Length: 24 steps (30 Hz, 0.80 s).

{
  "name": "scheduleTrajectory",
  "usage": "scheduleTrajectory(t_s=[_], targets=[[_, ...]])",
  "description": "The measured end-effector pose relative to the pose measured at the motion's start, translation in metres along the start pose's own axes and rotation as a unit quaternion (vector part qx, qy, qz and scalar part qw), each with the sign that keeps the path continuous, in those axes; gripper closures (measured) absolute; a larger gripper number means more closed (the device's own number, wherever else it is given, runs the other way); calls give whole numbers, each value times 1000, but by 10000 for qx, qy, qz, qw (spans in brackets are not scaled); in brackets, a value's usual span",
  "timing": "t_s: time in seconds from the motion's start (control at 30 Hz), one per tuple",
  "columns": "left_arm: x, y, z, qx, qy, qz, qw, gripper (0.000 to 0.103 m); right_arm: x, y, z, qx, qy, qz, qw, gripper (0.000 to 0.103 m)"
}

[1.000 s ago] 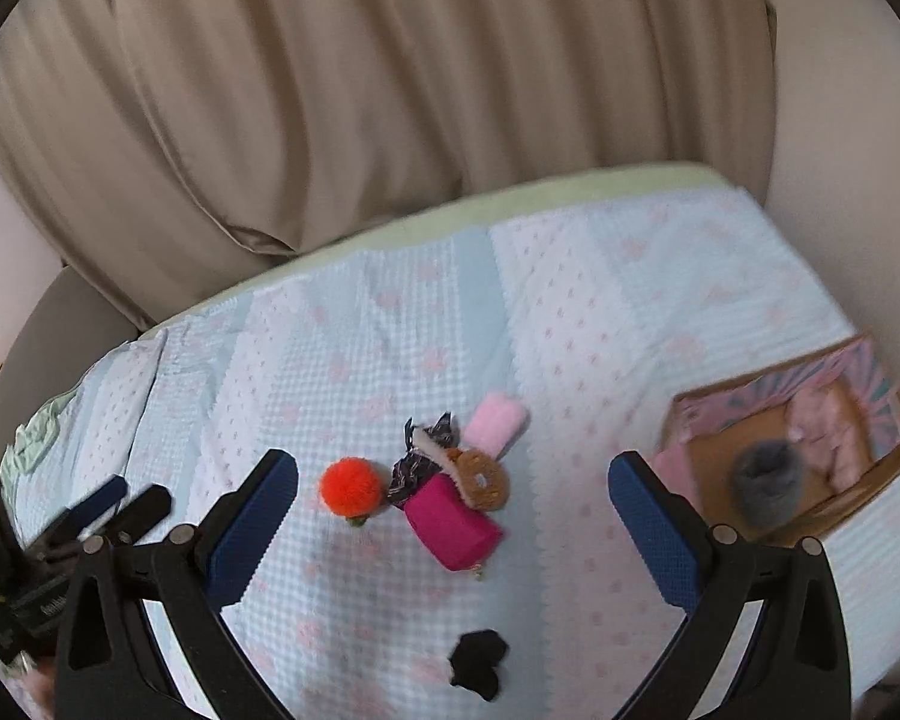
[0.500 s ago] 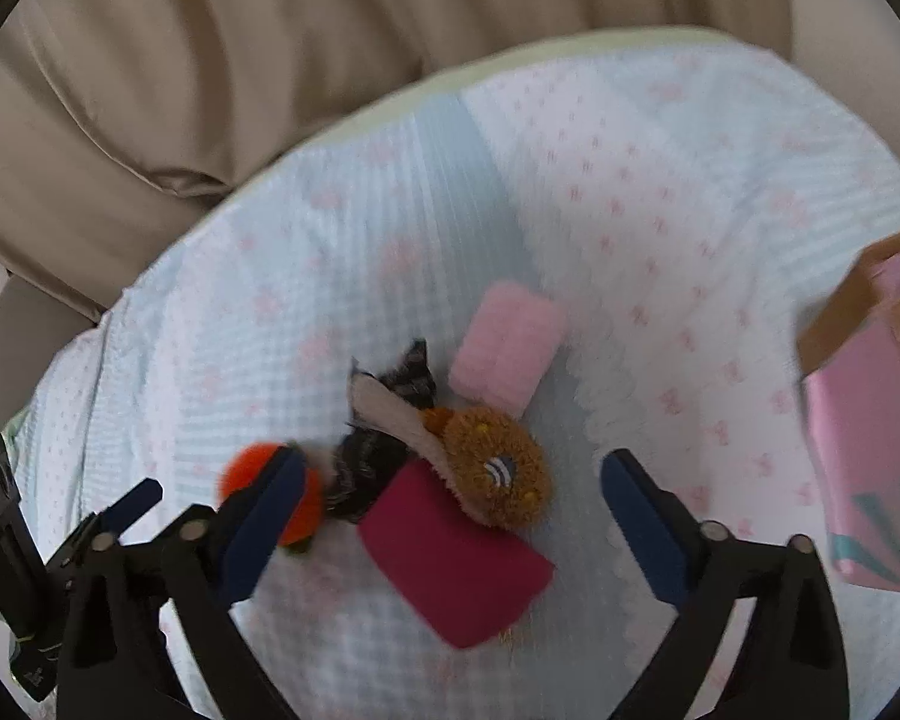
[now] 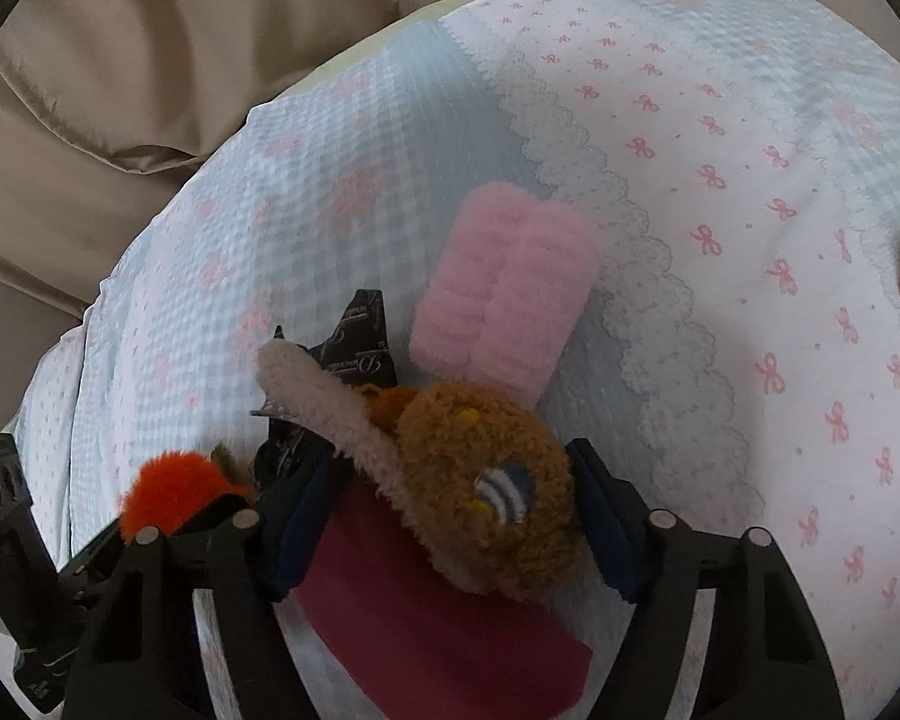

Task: Organize soft objects
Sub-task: 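Grasp the orange pompom with the left tool while the right tool grasps the brown plush bear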

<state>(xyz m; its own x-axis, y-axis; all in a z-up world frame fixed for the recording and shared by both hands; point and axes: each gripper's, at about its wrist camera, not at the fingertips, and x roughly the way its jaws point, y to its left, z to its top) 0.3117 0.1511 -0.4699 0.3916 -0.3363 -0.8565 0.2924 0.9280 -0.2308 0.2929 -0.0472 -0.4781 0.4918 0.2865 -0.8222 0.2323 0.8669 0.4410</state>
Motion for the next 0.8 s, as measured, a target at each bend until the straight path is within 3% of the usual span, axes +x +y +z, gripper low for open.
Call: scheduleTrajectory(t_s=[0.17,0.43,0.8], targets=[[9,7,1,-161,93,-20,9998,63,1,-3,-1,11,-73,71,9999,41],[4,8,-3,-140,23,54,9999,66,-6,4,-2,-120,-170,174,9996,64],[-40,11,2,-332,-313,172,9988,67,-39,22,-2,-347,-449,266,9980,65]])
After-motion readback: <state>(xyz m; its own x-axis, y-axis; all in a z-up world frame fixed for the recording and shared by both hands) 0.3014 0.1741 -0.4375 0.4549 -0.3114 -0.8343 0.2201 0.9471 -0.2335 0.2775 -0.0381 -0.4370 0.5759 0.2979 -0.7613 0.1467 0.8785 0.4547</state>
